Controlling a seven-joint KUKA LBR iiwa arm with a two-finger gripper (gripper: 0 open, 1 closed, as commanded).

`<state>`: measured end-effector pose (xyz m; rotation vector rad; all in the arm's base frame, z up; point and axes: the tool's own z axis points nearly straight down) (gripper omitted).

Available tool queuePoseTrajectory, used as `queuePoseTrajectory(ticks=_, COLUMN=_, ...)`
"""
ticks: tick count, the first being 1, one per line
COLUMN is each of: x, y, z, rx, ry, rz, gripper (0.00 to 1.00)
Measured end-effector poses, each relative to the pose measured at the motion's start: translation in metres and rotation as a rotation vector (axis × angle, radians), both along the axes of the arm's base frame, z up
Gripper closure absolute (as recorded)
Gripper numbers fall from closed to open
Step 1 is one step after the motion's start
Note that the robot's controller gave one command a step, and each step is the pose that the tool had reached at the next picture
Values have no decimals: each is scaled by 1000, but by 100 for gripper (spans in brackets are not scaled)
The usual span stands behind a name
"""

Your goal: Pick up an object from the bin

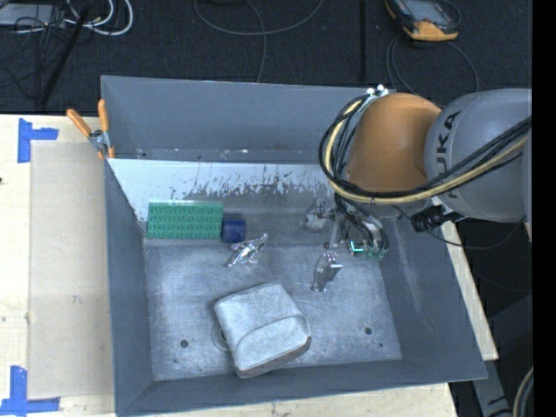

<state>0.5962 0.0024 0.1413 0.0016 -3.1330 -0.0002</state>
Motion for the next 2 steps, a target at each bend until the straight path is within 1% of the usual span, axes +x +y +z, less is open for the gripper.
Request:
queuePoseTrajectory(ticks=1, x=4, y=83, z=-30, rx=-2, ry=-10, rz=109, gripper=0)
queuePoseTrajectory(ticks=2, x=19, y=111, z=-26, rx=1, ry=-13, rz=86, gripper=0)
